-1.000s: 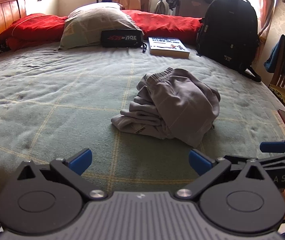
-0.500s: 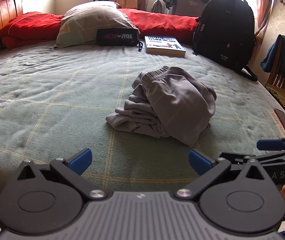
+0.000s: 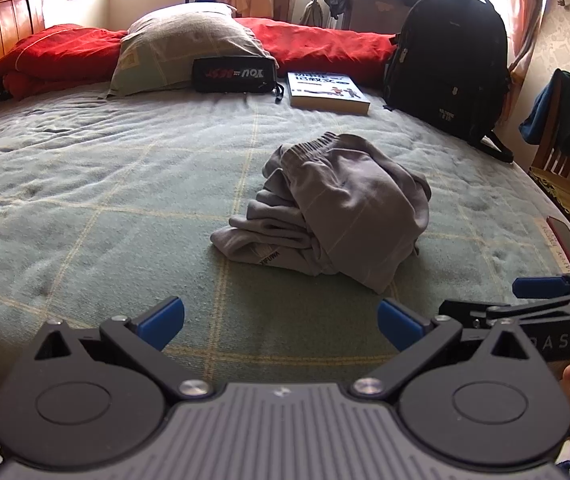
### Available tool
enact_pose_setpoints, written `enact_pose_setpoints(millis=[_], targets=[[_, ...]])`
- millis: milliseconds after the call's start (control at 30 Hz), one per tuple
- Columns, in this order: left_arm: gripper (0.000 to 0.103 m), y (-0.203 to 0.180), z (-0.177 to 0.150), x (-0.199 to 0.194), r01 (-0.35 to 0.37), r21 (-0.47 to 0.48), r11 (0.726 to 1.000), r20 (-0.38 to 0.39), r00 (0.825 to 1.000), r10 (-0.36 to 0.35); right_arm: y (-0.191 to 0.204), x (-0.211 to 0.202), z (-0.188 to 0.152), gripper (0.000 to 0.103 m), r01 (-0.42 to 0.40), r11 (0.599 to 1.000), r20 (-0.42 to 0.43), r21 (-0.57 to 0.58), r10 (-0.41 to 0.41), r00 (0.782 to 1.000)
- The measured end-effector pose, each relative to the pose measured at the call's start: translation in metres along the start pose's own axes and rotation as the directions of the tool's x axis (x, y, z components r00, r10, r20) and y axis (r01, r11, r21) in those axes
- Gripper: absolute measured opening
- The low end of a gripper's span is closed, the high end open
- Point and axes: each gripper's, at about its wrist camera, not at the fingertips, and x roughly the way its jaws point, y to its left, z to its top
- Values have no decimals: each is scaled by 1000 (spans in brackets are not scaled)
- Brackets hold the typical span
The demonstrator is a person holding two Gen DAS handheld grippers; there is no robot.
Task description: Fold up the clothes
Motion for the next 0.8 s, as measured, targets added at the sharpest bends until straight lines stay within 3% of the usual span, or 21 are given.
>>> enact_pose_setpoints(millis=[800], targets=[[102,1,-1,4,-5,6,1000,14,1000,5,-4,5,2,103,-30,999,-10,18,30,1000]])
